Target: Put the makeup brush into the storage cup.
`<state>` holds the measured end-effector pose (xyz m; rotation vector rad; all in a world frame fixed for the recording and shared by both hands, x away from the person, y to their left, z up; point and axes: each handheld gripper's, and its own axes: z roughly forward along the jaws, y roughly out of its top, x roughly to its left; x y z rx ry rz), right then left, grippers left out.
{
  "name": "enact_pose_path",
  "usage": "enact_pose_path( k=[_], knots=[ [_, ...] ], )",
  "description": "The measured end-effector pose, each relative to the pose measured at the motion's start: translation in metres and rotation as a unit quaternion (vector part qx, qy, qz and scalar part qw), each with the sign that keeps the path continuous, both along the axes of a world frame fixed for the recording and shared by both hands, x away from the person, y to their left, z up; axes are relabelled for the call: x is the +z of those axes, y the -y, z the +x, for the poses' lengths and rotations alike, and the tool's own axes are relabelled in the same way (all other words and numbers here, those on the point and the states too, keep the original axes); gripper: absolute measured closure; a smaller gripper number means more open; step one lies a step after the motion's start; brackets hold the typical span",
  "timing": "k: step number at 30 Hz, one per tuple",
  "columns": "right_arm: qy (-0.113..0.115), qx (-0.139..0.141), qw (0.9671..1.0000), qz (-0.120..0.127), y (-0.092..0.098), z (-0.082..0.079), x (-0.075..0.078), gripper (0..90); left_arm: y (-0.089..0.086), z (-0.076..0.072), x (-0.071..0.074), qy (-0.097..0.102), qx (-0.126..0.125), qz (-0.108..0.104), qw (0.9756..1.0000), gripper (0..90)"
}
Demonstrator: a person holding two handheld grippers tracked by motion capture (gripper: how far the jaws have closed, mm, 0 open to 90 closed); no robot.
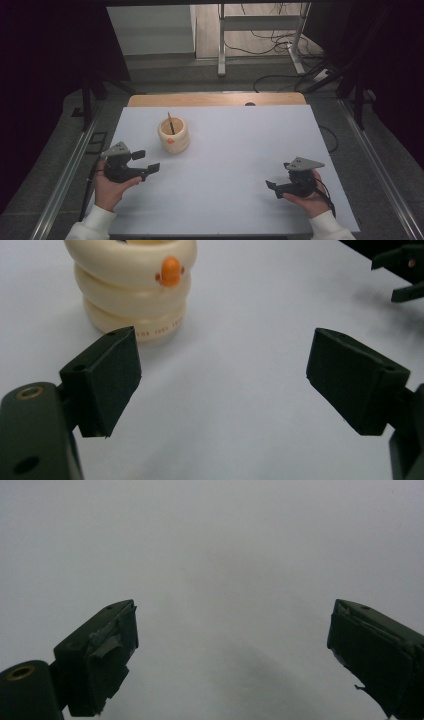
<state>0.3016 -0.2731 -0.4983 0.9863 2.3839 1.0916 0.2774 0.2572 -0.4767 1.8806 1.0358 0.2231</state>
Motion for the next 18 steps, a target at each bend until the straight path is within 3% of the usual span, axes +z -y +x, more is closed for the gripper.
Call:
enact_pose_path(
  k=[9, 18],
  knots=[
    [0.002, -0.001, 1.0000, 0.003, 0.002, 0.000, 0.001, 6.2, 0.006, -0.023, -0.016, -0.008, -0.006, 0.015, 0.9998, 15.2],
    [0.003, -0.002, 1.0000, 0.006, 0.003, 0.001, 0.002, 6.2, 0.009, -0.023, -0.022, -0.016, -0.009, 0.014, 0.9997, 15.3]
  ],
)
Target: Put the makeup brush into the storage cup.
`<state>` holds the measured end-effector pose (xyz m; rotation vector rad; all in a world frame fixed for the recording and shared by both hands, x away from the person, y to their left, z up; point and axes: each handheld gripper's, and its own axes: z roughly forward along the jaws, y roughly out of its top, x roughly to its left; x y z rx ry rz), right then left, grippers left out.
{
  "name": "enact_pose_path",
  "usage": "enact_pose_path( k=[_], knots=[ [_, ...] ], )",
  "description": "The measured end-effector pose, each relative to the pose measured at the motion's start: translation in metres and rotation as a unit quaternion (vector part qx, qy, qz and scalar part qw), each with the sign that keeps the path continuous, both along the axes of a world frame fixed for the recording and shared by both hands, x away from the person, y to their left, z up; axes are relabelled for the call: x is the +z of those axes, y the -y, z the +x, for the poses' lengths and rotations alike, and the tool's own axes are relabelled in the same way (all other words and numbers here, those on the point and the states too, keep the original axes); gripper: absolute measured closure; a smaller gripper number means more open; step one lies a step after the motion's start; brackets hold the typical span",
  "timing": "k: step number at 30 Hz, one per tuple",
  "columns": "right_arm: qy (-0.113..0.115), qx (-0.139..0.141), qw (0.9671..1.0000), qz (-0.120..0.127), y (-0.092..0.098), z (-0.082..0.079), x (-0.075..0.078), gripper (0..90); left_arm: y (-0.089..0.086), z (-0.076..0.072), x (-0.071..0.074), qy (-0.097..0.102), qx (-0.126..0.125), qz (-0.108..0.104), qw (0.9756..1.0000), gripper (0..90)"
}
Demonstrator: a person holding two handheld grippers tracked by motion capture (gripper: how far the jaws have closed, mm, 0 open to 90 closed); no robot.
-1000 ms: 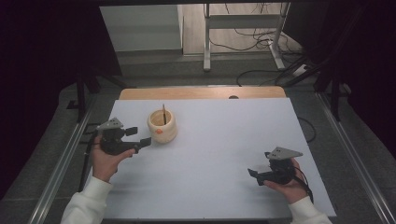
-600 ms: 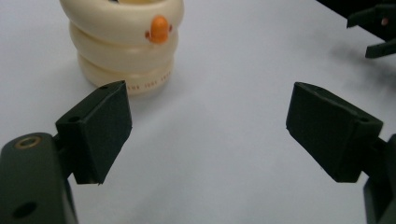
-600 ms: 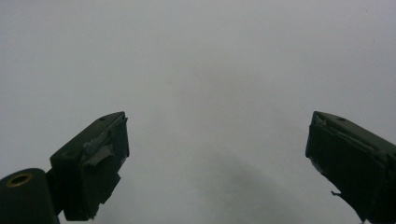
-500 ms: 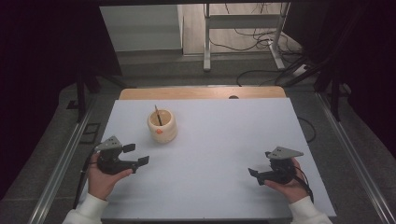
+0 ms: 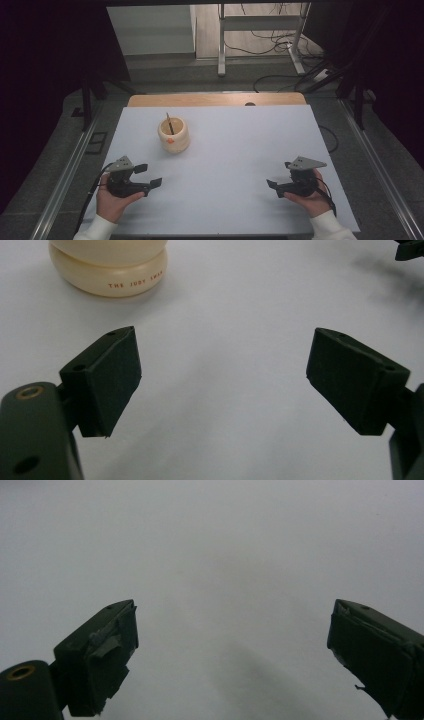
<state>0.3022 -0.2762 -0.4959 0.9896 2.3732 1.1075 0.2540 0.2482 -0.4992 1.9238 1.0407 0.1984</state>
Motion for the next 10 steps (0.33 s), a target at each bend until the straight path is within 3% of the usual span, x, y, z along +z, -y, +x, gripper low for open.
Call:
enact_pose_path(
  k=[10],
  knots=[
    [0.002, -0.002, 1.0000, -0.001, 0.0015, 0.0004, 0.0011, 6.3, -0.0002, -0.0002, -0.0029, -0.002, -0.001, -0.008, 1.0000, 15.0]
  ],
)
